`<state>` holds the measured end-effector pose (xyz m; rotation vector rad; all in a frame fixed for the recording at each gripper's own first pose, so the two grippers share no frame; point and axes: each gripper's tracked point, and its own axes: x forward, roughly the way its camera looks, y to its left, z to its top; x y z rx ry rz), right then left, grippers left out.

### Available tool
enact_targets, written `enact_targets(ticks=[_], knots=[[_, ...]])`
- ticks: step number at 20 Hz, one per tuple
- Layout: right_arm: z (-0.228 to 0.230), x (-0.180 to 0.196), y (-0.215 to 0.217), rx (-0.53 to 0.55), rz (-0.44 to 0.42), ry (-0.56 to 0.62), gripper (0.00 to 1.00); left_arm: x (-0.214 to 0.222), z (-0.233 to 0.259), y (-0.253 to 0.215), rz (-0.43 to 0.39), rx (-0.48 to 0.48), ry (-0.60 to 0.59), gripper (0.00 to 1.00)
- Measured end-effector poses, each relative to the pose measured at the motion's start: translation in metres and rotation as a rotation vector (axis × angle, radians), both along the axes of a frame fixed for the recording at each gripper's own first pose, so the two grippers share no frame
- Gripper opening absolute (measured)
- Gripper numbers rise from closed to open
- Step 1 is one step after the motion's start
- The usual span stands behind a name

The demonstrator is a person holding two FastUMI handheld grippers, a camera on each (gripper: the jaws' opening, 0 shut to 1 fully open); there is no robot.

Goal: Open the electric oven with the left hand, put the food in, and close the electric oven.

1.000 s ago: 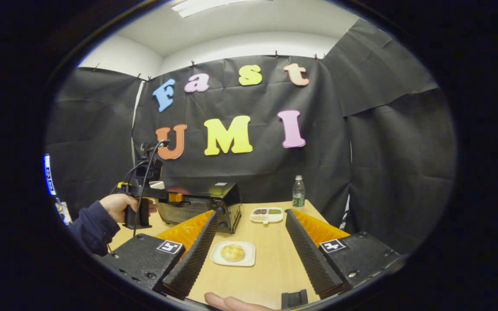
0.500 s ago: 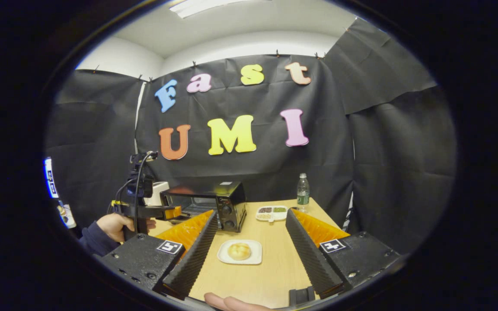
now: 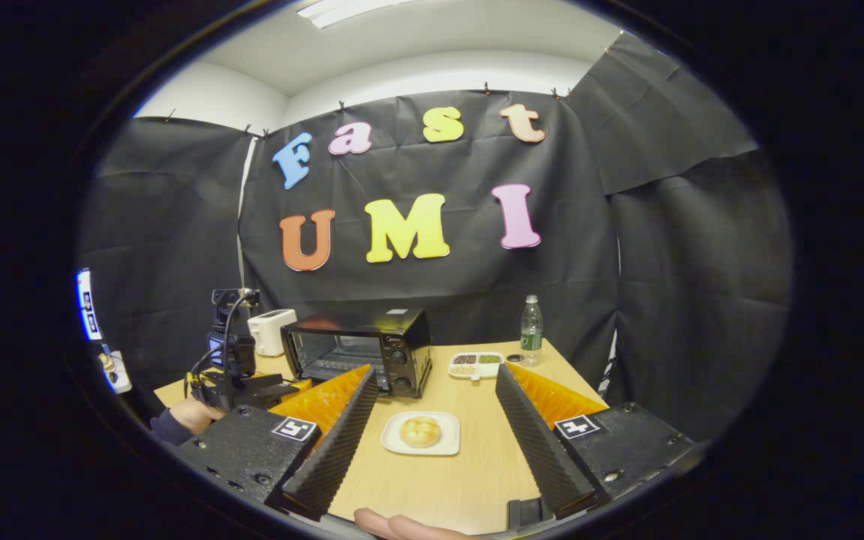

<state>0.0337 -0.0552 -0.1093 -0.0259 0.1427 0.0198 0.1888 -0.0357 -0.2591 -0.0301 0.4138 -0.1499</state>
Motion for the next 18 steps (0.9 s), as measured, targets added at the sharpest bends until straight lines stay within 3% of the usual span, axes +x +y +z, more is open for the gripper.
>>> enact_targets(ticks=[12,13,14,18], knots=[[-0.011,0.002,0.009,-0.016,0.008,0.025,0.97,-0.028,-0.066,0.007,0.009,-0.012,0.082,0.95],[-0.011,0.002,0.008,-0.016,0.006,0.025,0.97,-0.029,-0.073,0.010,0.014,-0.010,0.111,0.87],[-0.011,0.002,0.009,-0.019,0.006,0.024,0.97,-0.029,-0.070,0.009,0.017,-0.018,0.097,0.95],[-0.012,0.004,0.010,-0.030,0.000,0.029,0.97,-0.033,-0.062,0.016,0.024,-0.032,0.112,0.94]])
